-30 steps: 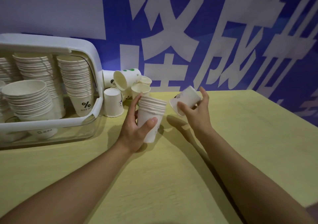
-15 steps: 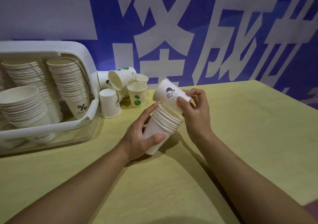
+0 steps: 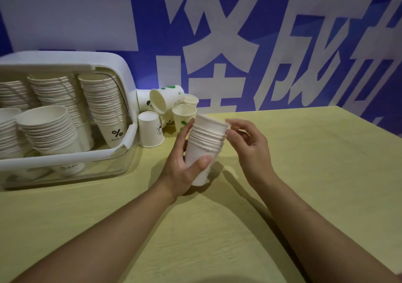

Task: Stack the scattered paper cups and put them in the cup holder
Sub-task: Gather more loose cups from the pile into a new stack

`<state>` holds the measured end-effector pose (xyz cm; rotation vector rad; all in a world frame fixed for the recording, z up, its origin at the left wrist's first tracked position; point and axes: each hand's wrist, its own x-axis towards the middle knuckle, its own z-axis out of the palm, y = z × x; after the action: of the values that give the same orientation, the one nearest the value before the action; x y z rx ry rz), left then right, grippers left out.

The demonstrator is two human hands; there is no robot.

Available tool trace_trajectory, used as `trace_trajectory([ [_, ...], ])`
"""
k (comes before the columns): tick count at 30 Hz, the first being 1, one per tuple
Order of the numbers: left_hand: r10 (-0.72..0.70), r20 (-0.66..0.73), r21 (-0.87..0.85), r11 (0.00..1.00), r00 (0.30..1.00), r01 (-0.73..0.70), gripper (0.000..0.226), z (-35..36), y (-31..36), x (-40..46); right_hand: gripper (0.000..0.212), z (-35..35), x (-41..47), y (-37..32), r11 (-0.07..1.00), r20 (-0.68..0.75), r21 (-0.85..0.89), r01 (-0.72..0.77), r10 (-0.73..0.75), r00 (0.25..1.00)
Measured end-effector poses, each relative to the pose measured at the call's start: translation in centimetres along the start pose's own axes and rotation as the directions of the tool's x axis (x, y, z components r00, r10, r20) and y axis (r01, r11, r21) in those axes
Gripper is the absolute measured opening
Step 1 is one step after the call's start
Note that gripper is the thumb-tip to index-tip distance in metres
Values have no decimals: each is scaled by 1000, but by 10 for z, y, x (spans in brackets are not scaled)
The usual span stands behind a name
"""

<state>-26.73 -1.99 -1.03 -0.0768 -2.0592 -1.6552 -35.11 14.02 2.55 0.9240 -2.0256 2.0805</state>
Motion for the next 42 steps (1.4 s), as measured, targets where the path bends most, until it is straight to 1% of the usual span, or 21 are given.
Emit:
trace_trajectory([
  [2, 26, -66, -3, 1000, 997, -26, 98, -1, 1, -1, 23, 2, -3, 0, 999, 44, -37, 26, -24, 999],
  [5, 31, -64, -8, 999, 997, -32, 100, -2, 7, -3, 26, 4, -4, 1, 998, 112, -65, 18, -10, 994],
  [8, 17, -83, 4, 1000, 996, -17, 93, -9, 15, -8, 32, 5, -5, 2, 993, 174, -114, 17, 3, 985],
  [12, 15, -67, 76, 997, 998, -10, 86, -33, 25, -14, 40, 9, -14, 5, 985, 258, -173, 10, 36, 965],
  [16, 25, -219, 21, 1000, 975, -21, 82, -64, 15, -35, 40, 15, -13, 6, 978, 280, -205, 38, 21, 960],
  [18, 28, -243, 9, 1000, 970, -27, 78, -73, 11, -42, 39, 22, -5, 6, 973, 289, -223, 57, 10, 957],
  [20, 38, -238, 43, 999, 971, -28, 76, -77, 8, -39, 40, 32, 12, 5, 951, 293, -289, 108, -20, 956],
  [22, 39, -241, 57, 998, 970, -26, 77, -79, 6, -36, 42, 44, 38, 5, 899, 291, -405, 167, -46, 956],
  [24, 30, -244, 42, 999, 969, -20, 78, -81, 4, -35, 45, 58, 70, 2, 824, 298, -522, 222, -68, 952],
  [25, 28, -251, 31, 999, 968, -21, 79, -81, 3, -35, 46, 66, 86, -1, 772, 319, -581, 259, -77, 945],
  [27, 36, -264, 21, 999, 964, -32, 81, -83, 3, -35, 48, 80, 116, -6, 635, 391, -689, 351, -82, 917],
  [29, 40, -276, 9, 999, 960, -39, 82, -84, 4, -35, 49, 92, 142, -14, 516, 480, -729, 450, -84, 873],
  [31, 43, -295, -10, 999, 954, -48, 82, -84, 4, -34, 51, 101, 164, -18, 443, 558, -729, 522, -57, 828],
  [34, 54, -302, -11, 998, 952, -60, 83, -84, 4, -34, 60, 108, 186, -18, 379, 628, -731, 567, 51, 776],
  [36, 65, -291, 0, 998, 955, -68, 84, -84, 4, -33, 68, 112, 193, -15, 366, 664, -717, 594, 97, 741],
  [38, 66, -273, 8, 998, 960, -66, 83, -84, 3, -33, 75, 115, 196, -11, 363, 675, -713, 600, 126, 727],
  [40, 64, -263, 15, 998, 963, -62, 82, -85, 2, -33, 80, 117, 196, -5, 339, 684, -709, 618, 115, 721],
  [42, 68, -263, 24, 998, 962, -64, 83, -85, 1, -32, 83, 116, 198, -2, 315, 687, -703, 637, 73, 723],
])
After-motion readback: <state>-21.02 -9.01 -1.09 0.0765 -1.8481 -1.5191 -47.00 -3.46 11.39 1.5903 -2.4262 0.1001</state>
